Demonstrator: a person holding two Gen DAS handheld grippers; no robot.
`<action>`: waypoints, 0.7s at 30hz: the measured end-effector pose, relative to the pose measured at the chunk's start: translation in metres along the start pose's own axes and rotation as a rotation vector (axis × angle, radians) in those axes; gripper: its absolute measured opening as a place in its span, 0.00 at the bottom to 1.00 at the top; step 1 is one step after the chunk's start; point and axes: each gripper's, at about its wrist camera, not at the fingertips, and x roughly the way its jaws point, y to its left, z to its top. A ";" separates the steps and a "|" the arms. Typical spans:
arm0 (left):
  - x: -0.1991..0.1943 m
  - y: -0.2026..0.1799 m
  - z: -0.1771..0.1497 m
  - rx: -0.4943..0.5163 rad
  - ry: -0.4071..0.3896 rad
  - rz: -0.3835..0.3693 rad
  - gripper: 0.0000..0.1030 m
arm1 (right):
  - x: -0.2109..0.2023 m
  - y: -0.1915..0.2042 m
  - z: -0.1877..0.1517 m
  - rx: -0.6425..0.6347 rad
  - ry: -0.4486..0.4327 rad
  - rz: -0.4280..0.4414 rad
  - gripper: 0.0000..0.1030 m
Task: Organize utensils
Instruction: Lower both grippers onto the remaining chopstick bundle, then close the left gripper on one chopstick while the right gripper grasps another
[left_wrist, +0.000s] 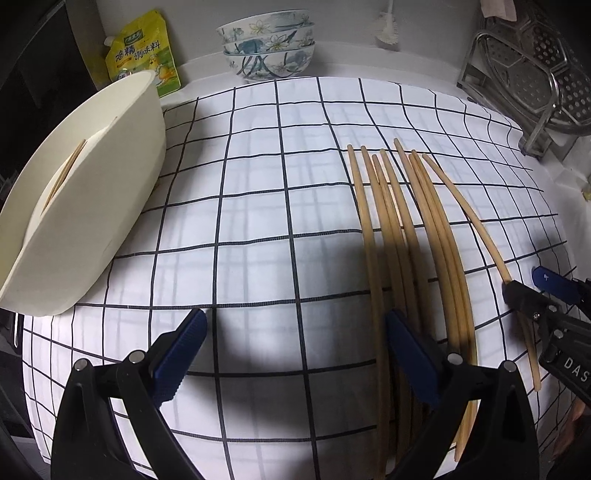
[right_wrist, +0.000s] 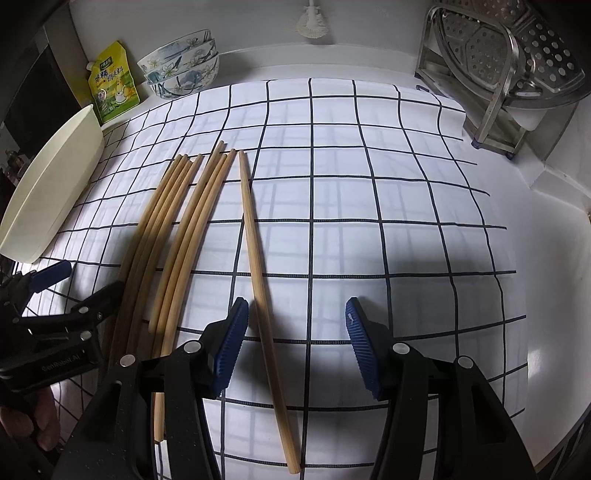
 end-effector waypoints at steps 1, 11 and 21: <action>0.001 0.000 0.001 -0.002 0.000 0.001 0.93 | 0.000 0.001 0.000 -0.008 -0.001 -0.004 0.51; -0.002 -0.011 0.012 0.011 -0.015 -0.042 0.51 | 0.004 0.019 0.004 -0.097 -0.025 0.004 0.35; -0.005 -0.013 0.015 0.026 0.006 -0.092 0.07 | 0.001 0.017 0.010 -0.052 -0.004 0.068 0.06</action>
